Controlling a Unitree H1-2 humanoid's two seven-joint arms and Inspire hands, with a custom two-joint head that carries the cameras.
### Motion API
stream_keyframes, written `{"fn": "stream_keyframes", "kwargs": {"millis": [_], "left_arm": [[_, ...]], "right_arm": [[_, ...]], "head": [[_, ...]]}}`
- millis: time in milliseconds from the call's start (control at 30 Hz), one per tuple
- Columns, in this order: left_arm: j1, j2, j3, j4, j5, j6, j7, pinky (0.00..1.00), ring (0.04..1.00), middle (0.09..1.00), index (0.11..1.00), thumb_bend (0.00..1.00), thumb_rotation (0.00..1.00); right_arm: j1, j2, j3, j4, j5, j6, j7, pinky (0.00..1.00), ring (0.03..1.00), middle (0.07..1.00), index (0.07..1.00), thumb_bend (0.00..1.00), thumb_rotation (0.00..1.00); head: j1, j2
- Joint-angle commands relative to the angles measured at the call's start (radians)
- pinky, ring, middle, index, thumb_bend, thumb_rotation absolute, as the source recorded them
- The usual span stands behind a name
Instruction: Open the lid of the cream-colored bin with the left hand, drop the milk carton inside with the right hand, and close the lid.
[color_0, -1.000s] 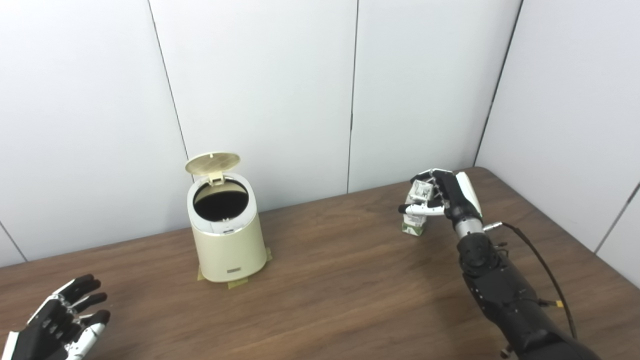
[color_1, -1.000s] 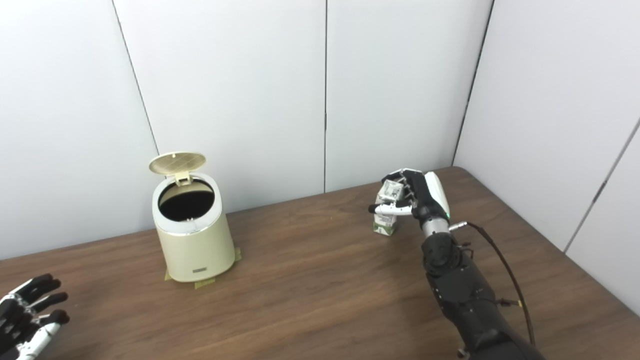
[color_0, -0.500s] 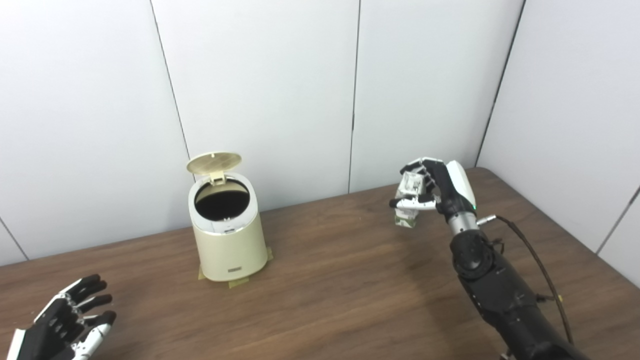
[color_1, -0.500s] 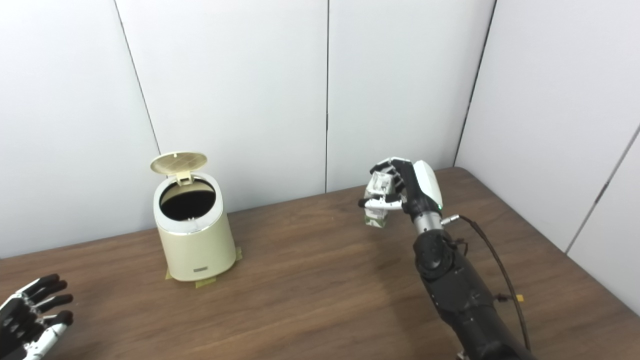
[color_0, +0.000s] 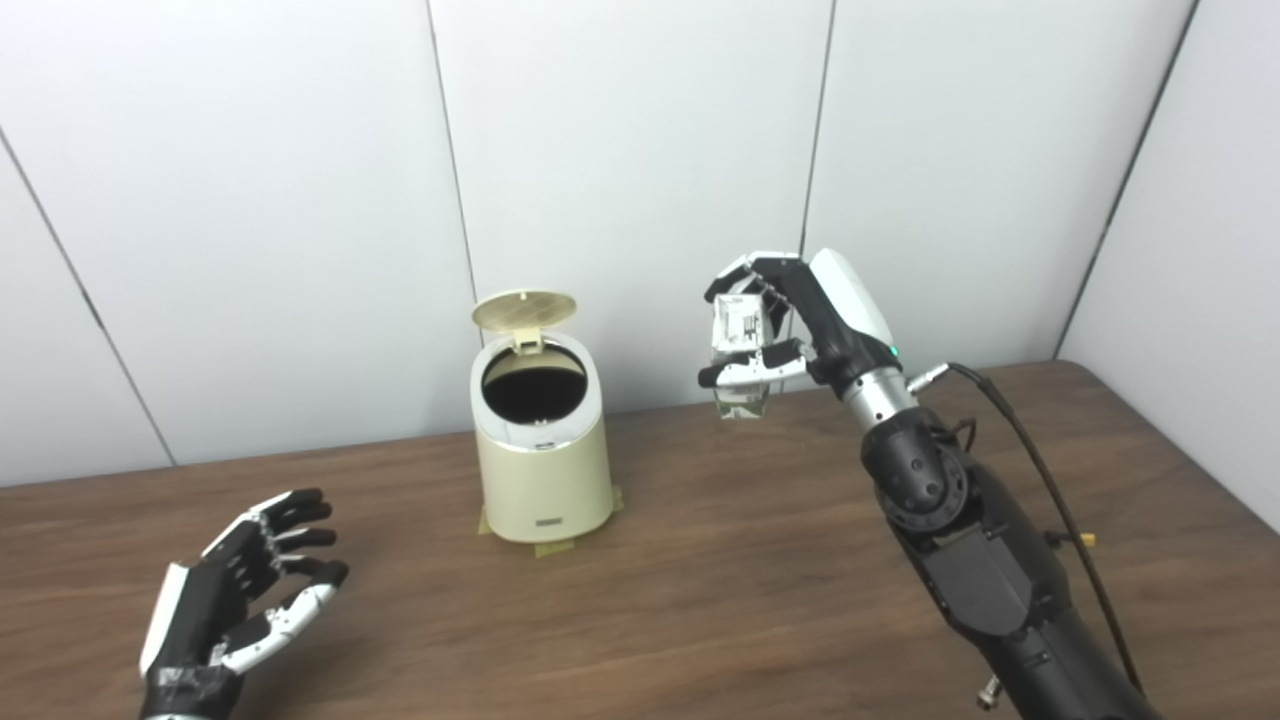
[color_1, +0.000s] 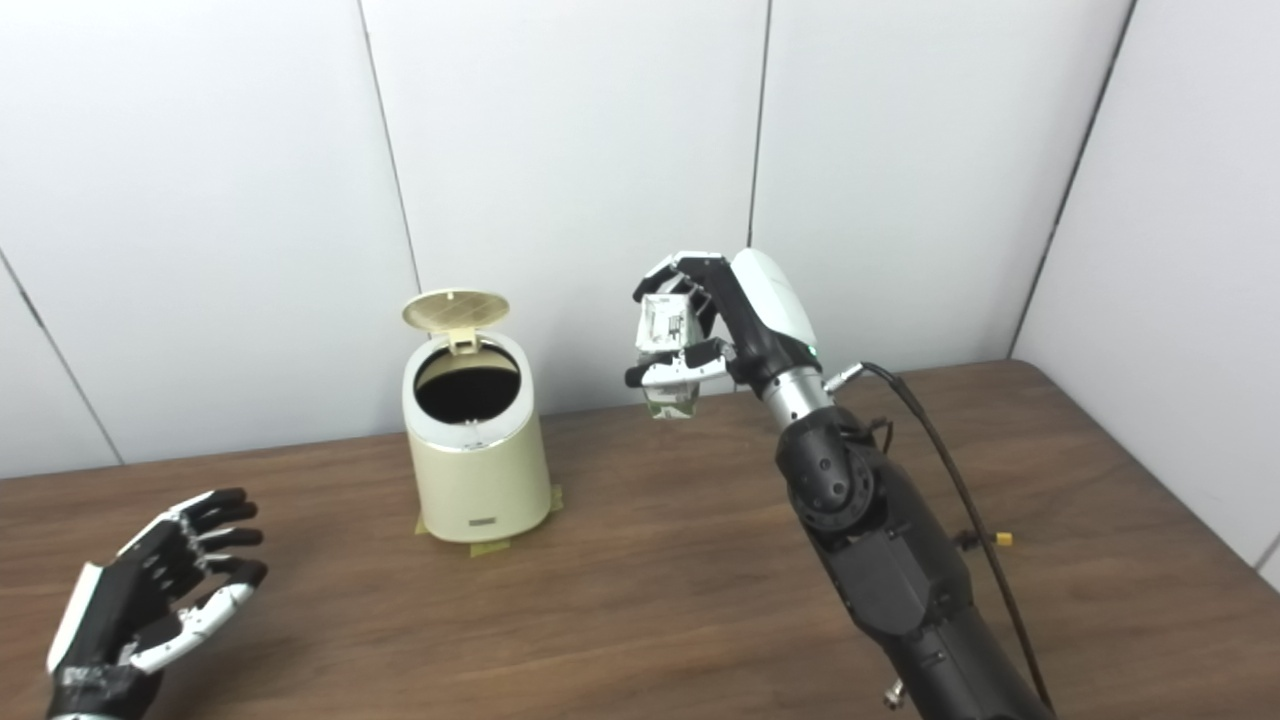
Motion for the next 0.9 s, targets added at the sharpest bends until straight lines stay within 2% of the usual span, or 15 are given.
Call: {"fn": "stream_keyframes", "kwargs": {"millis": [0,233,400,500,633,867], "left_arm": [[0.003,-0.023,-0.014,0.033,0.019,-0.040,0.020,0.53,0.664,0.735,0.743,0.59,0.10],[-0.002,-0.059,-0.026,0.052,0.016,-0.061,0.028,0.54,0.660,0.736,0.749,0.65,0.18],[-0.005,-0.079,-0.029,0.047,0.023,-0.057,0.032,0.55,0.664,0.738,0.749,0.64,0.15],[-0.010,-0.087,-0.032,0.056,0.033,-0.071,0.035,0.55,0.666,0.737,0.751,0.64,0.16],[-0.004,-0.099,-0.041,0.044,0.053,-0.062,0.047,0.56,0.669,0.736,0.749,0.65,0.17],[0.002,-0.109,-0.059,0.043,0.042,-0.060,0.044,0.55,0.665,0.745,0.756,0.64,0.15]], "right_arm": [[-0.076,0.002,-0.014,-0.026,0.007,-0.027,-0.013,0.30,0.350,0.435,0.528,0.52,0.00],[-0.109,0.092,0.008,0.007,0.020,-0.063,-0.013,0.29,0.330,0.423,0.530,0.52,0.00],[-0.119,0.132,0.033,0.041,0.019,-0.128,-0.023,0.31,0.346,0.429,0.529,0.52,0.00],[-0.133,0.152,0.037,0.070,0.025,-0.150,-0.020,0.31,0.346,0.430,0.530,0.52,0.00],[-0.156,0.175,0.046,0.104,0.010,-0.138,-0.014,0.31,0.350,0.431,0.527,0.52,0.00],[-0.221,0.198,0.061,0.243,0.006,-0.197,-0.035,0.30,0.341,0.429,0.526,0.52,0.00]], "head": [[0.018,-0.001],[0.065,-0.006],[0.072,-0.004],[0.077,-0.002],[0.085,0.001],[0.097,0.004]]}}
